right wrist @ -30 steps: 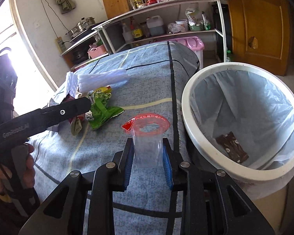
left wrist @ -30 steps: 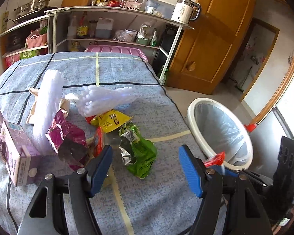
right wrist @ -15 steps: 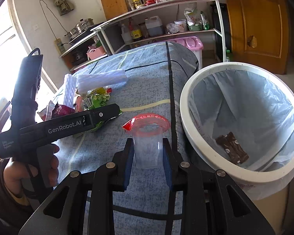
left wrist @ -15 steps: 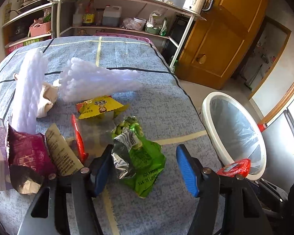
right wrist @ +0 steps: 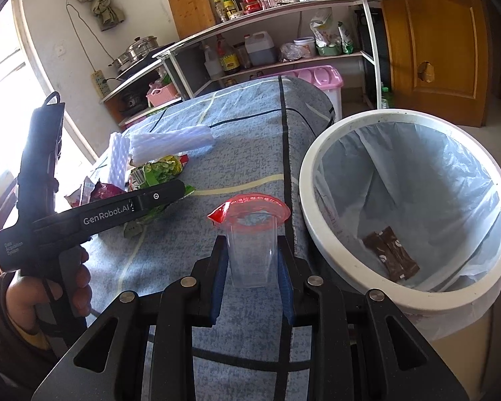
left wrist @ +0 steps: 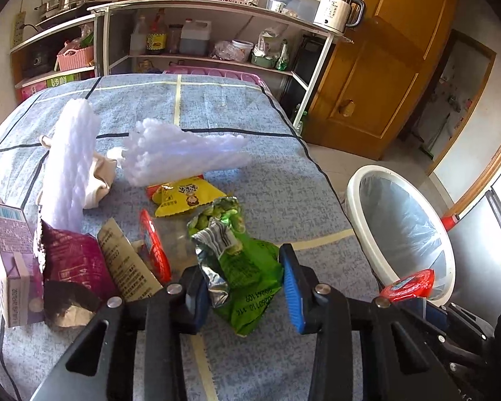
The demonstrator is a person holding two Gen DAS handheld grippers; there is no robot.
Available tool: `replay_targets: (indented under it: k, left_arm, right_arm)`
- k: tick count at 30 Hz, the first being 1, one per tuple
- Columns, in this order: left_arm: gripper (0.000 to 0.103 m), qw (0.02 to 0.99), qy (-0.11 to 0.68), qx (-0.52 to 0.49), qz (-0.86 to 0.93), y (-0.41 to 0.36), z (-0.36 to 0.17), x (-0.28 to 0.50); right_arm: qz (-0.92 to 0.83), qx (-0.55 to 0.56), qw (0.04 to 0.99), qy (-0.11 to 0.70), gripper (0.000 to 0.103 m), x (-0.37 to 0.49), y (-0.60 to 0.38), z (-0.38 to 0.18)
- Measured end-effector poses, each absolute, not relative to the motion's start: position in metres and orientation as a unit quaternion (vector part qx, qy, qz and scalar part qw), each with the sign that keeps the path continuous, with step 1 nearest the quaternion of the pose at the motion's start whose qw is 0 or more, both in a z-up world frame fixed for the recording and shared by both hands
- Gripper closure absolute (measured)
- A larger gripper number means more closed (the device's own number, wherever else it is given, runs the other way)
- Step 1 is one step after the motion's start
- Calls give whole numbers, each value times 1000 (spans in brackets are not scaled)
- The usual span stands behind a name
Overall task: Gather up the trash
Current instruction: 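Carry the green bag and the clear cup over the white bin, then open both grippers to drop the green bag and cup into the bin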
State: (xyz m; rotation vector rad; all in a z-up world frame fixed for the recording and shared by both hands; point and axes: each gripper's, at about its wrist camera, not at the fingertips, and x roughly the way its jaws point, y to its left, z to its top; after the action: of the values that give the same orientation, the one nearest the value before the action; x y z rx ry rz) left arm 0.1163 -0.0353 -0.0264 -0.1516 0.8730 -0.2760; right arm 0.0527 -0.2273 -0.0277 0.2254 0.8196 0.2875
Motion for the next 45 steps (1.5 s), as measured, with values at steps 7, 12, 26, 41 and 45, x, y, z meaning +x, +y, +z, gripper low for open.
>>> replay_targets:
  k: [7, 12, 26, 41, 45]
  left_arm:
    - [64, 903, 389, -63, -170, -51, 1, 99]
    - [64, 905, 376, -50, -194, -70, 17, 99]
    - [64, 880, 380, -4, -284, -158, 24, 110]
    - [63, 846, 425, 33, -321, -223, -8, 118]
    - [61, 842, 437, 35, -314, -225, -13, 121]
  right_arm:
    - [123, 116, 912, 373, 74, 49, -245, -12]
    - [100, 124, 920, 357, 74, 43, -265, -2]
    - [1, 142, 926, 351, 74, 45, -341, 3]
    - [-40, 118, 905, 407, 73, 75, -381, -34]
    - [-48, 117, 901, 414, 73, 78, -384, -38]
